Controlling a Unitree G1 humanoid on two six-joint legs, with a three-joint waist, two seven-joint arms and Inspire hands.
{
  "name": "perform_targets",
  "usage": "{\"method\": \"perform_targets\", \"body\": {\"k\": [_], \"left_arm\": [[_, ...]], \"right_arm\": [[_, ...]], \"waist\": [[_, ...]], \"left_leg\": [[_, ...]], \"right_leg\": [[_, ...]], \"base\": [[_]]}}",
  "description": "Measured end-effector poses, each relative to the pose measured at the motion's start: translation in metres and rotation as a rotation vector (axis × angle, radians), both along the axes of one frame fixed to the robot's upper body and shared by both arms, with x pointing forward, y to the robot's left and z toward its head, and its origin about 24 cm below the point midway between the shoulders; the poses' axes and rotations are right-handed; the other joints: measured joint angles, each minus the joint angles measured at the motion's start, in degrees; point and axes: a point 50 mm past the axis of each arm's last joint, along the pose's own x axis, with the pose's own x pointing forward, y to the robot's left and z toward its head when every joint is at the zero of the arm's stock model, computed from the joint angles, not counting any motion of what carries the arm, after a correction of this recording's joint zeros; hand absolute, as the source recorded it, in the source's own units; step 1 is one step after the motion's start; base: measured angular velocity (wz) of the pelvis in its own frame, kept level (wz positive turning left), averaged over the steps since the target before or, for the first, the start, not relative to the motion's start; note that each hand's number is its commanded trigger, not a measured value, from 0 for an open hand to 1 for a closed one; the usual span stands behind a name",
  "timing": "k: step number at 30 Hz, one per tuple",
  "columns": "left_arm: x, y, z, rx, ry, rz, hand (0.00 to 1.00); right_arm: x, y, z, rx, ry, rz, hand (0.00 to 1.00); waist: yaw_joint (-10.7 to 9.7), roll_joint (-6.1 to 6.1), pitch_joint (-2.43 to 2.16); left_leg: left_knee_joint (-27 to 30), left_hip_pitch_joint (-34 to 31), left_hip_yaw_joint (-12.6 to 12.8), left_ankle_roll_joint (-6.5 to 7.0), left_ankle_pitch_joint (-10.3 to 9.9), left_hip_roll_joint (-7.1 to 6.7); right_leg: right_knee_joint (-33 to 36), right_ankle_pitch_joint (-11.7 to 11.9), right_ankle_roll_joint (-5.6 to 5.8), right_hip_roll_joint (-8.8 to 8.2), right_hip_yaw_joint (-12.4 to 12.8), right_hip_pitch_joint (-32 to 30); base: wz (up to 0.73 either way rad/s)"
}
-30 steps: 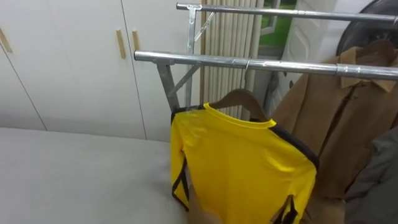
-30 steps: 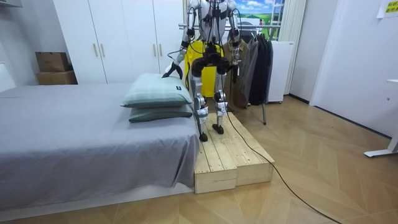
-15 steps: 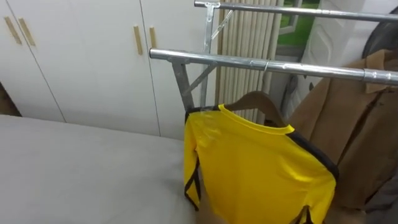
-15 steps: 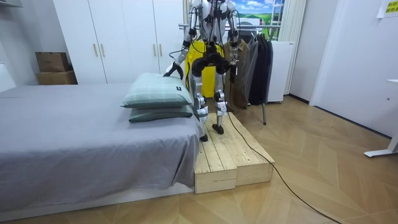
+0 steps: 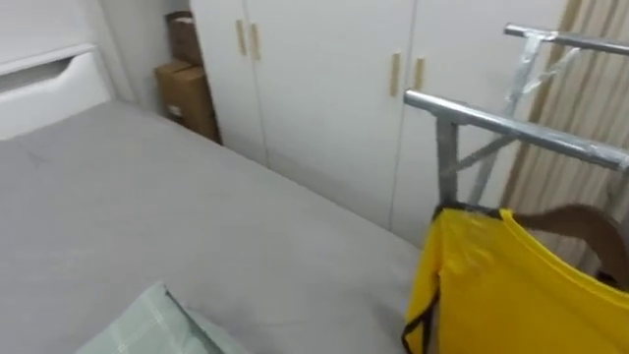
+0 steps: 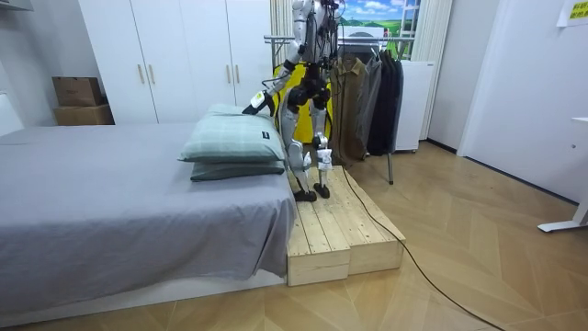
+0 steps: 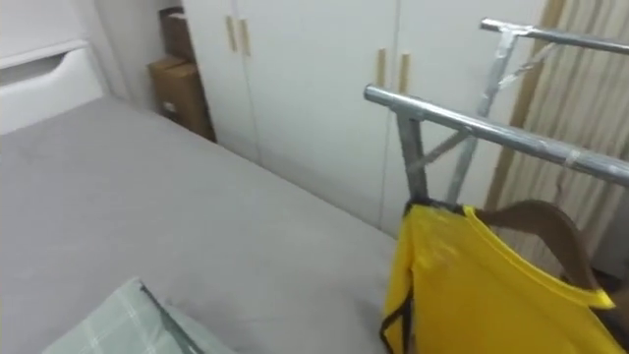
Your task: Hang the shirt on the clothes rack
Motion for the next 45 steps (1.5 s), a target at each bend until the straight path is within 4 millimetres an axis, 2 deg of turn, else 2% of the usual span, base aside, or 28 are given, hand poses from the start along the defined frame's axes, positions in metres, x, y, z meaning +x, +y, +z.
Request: {"method": "perform_targets", "body": {"k": [1, 2, 3, 4, 5, 6, 7, 8, 9, 10, 11, 12, 13, 14, 15, 16, 19, 20, 25, 29, 31, 33, 34, 36, 38, 45], "left_arm": [[0.000, 0.000, 0.000, -0.004, 0.000, -0.002, 0.00], [0.000, -0.002, -0.001, -0.016, 0.003, -0.006, 0.00], [0.000, -0.004, -0.001, -0.023, 0.004, -0.008, 0.00], [0.001, -0.005, -0.001, -0.028, 0.003, -0.009, 0.00], [0.001, -0.007, -0.002, -0.037, 0.003, -0.008, 0.00], [0.004, -0.011, -0.002, -0.049, -0.003, -0.013, 0.00], [0.006, -0.014, -0.001, -0.056, -0.008, -0.022, 0.00], [0.009, -0.019, -0.001, -0.073, -0.012, -0.044, 0.00], [0.010, -0.020, -0.001, -0.078, -0.023, -0.044, 0.00], [0.011, -0.020, 0.000, -0.076, -0.027, -0.042, 0.00], [0.015, -0.019, 0.001, -0.075, -0.037, -0.037, 0.00], [0.024, -0.020, 0.002, -0.083, -0.055, -0.032, 0.00], [0.027, -0.020, 0.003, -0.085, -0.063, -0.031, 0.00], [0.027, -0.023, 0.001, -0.095, -0.054, -0.033, 0.00], [0.025, -0.025, 0.000, -0.114, -0.051, -0.023, 0.00], [0.029, -0.028, 0.001, -0.140, -0.068, -0.004, 0.00], [0.032, -0.022, 0.004, -0.182, -0.116, 0.089, 0.00], [0.032, -0.019, 0.004, -0.185, -0.122, 0.110, 0.00], [0.030, 0.003, 0.008, -0.182, -0.162, 0.236, 0.00], [0.027, 0.010, 0.009, -0.190, -0.177, 0.306, 0.00], [0.024, 0.012, 0.008, -0.186, -0.173, 0.319, 0.00], [0.010, 0.017, 0.006, -0.173, -0.150, 0.358, 0.00], [0.006, 0.018, 0.005, -0.170, -0.140, 0.361, 0.00], [0.000, 0.018, 0.004, -0.167, -0.127, 0.365, 0.00], [-0.007, 0.019, 0.002, -0.160, -0.109, 0.366, 0.00], [-0.015, 0.019, -0.001, -0.176, -0.055, 0.362, 0.00]], "right_arm": [[0.001, -0.001, 0.000, -0.006, -0.003, -0.006, 0.00], [0.001, -0.002, 0.001, -0.023, -0.007, -0.016, 0.00], [0.001, -0.003, 0.001, -0.041, -0.009, -0.020, 0.00], [-0.001, -0.003, 0.001, -0.050, -0.006, -0.024, 0.00], [-0.007, -0.005, 0.000, -0.070, 0.006, -0.037, 0.00], [-0.015, -0.007, -0.001, -0.083, 0.022, -0.058, 0.00], [-0.019, -0.008, -0.001, -0.089, 0.029, -0.074, 0.00], [-0.029, -0.010, -0.002, -0.102, 0.043, -0.100, 0.00], [-0.037, -0.007, -0.004, -0.098, 0.052, -0.120, 0.00], [-0.038, -0.005, -0.004, -0.095, 0.049, -0.124, 0.00], [-0.038, -0.001, -0.005, -0.097, 0.036, -0.127, 0.00], [-0.046, 0.000, -0.006, -0.113, 0.047, -0.138, 0.00], [-0.049, 0.000, -0.006, -0.122, 0.057, -0.143, 0.00], [-0.061, -0.002, -0.007, -0.148, 0.091, -0.155, 0.00], [-0.068, -0.004, -0.006, -0.169, 0.109, -0.162, 0.00], [-0.068, -0.006, -0.006, -0.181, 0.106, -0.171, 0.00], [-0.056, -0.006, -0.005, -0.177, 0.077, -0.159, 0.00], [-0.055, -0.006, -0.005, -0.171, 0.069, -0.155, 0.00], [-0.034, -0.004, -0.004, -0.143, 0.035, -0.114, 0.00], [-0.027, -0.004, -0.003, -0.141, 0.026, -0.089, 0.00], [-0.030, -0.005, -0.003, -0.146, 0.033, -0.097, 0.00], [-0.034, -0.008, -0.003, -0.158, 0.037, -0.128, 0.00], [-0.039, -0.010, -0.003, -0.165, 0.044, -0.146, 0.00], [-0.043, -0.010, -0.003, -0.163, 0.054, -0.157, 0.00], [-0.044, -0.009, -0.004, -0.141, 0.054, -0.159, 0.00], [-0.070, -0.006, -0.007, -0.057, 0.112, -0.215, 0.00]], "waist": [[0.38, 0.00, 0.00], [1.18, 0.20, -0.02], [1.10, 0.34, 0.02], [0.85, 0.30, 0.03], [-0.11, 0.25, 0.16], [-1.14, -0.45, 0.15], [-1.41, -0.69, 0.19], [-1.81, 0.26, 0.05], [-1.96, 0.81, -0.08], [-2.09, 0.98, 0.00], [-3.24, 1.01, -0.04], [-4.24, 0.15, 0.11], [-4.41, -0.55, 0.18], [-4.89, -0.18, -0.04], [-4.99, 0.00, 0.09], [-4.83, 0.47, 0.16], [-2.77, 1.03, -0.01], [-2.39, 1.13, 0.07], [0.00, 0.43, -0.02], [1.14, -0.73, -0.21], [1.07, -1.47, -0.31], [1.07, -1.50, -0.27], [0.86, -1.65, -0.18], [-0.01, -1.65, -0.18], [-0.72, -1.41, -0.20], [-1.38, -0.54, -0.01]], "left_leg": [[-0.11, 0.18, -0.22, -0.06, -0.07, 0.00], [-0.25, 0.45, -0.21, 0.52, -0.54, 0.13], [-0.64, 0.54, 0.13, 0.72, -0.63, 0.01], [-0.80, 0.47, 0.34, 0.80, -0.66, -0.20], [-0.96, 0.51, 0.05, 1.56, -0.65, -0.87], [-1.29, 0.95, -1.42, 2.00, -0.42, -1.58], [-1.90, 1.23, -3.46, 2.35, -0.16, -1.88], [-2.53, 1.82, -9.94, 2.38, 0.12, -1.82], [-2.45, 1.36, -16.13, 1.92, 0.39, -1.38], [-2.49, 0.79, -18.33, 1.62, 0.56, -0.88], [-2.83, -0.57, -22.32, 0.93, 0.98, -0.53], [-3.04, -1.09, -25.64, 0.65, 1.04, -1.27], [-3.01, -1.23, -26.91, 0.36, 0.76, -2.11], [-2.41, -1.06, -29.01, -0.15, -0.01, -2.29], [-2.39, -0.59, -28.96, -0.61, 0.18, -1.74], [-3.02, -0.62, -29.16, -0.85, 0.05, -1.75], [-6.02, 0.56, -29.83, -1.60, 1.67, -1.87], [-6.83, 1.07, -29.87, -1.72, 2.01, -1.90], [-9.18, 1.94, -32.57, -2.79, 3.23, -1.83], [-8.94, 1.10, -33.88, -3.26, 3.68, -1.92], [-8.79, 0.63, -33.46, -3.41, 3.89, -1.91], [-7.69, 0.35, -32.56, -3.41, 3.92, -1.90], [-7.47, 0.08, -30.89, -3.39, 3.92, -1.88], [-7.33, -0.46, -28.90, -3.18, 4.05, -1.92], [-7.07, -1.17, -28.25, -3.01, 4.16, -2.14], [-7.37, -1.88, -27.73, -1.92, 4.65, -3.93]], "right_leg": [[1.07, -0.15, 0.25, -0.42, -1.61, 0.08], [4.33, -0.19, 0.34, -1.48, -6.03, 0.06], [8.15, -0.19, 0.33, -2.82, -9.01, 0.14], [10.34, -0.18, 0.32, -3.65, -9.24, 0.00], [15.00, -0.15, 0.27, -5.46, -8.47, -0.38], [19.28, 0.38, -0.17, -6.83, -5.06, -1.19], [21.61, 0.95, -0.69, -7.23, -2.08, -1.97], [25.81, 1.89, -1.82, -6.26, 4.17, -4.87], [24.17, -0.92, -1.99, -3.40, 11.80, -8.17], [21.46, -1.66, -2.08, -1.75, 15.25, -9.85], [13.81, -0.76, -1.61, 0.45, 21.00, -11.94], [4.22, 3.15, 0.15, 0.83, 27.58, -12.45], [2.26, 8.37, 1.76, 0.23, 30.41, -12.67], [2.78, 9.28, 0.94, 0.58, 30.60, -11.04], [1.17, 9.10, 1.06, 1.14, 27.91, -8.71], [-0.48, 8.00, 1.40, 1.31, 26.78, -7.38], [-1.21, 7.39, 0.95, 1.44, 25.73, -6.73], [-1.31, 7.21, 0.87, 1.44, 25.62, -6.46], [-2.34, 6.66, 0.28, 2.01, 23.49, -4.92], [-3.98, 6.32, -0.07, 2.24, 19.51, -2.48], [-3.99, 6.18, -0.16, 2.18, 17.96, -1.56], [-3.99, 5.95, 0.05, 2.06, 15.75, -0.02], [-3.99, 5.90, 0.14, 1.88, 14.81, 0.57], [-3.98, 5.55, 0.71, 1.50, 14.38, 1.06], [-3.98, 5.41, 0.96, 1.16, 13.44, 0.96], [-3.84, 5.08, 1.67, -0.56, 13.19, 0.59]], "base": [[0.40], [0.33], [0.37], [0.65], [0.97], [1.06], [1.17], [0.96], [0.86], [0.77], [1.08], [1.23], [1.35], [1.14], [1.21], [0.76], [0.25], [0.16], [0.25], [0.58], [0.77], [0.60], [0.57], [0.57], [0.29], [0.07]]}}
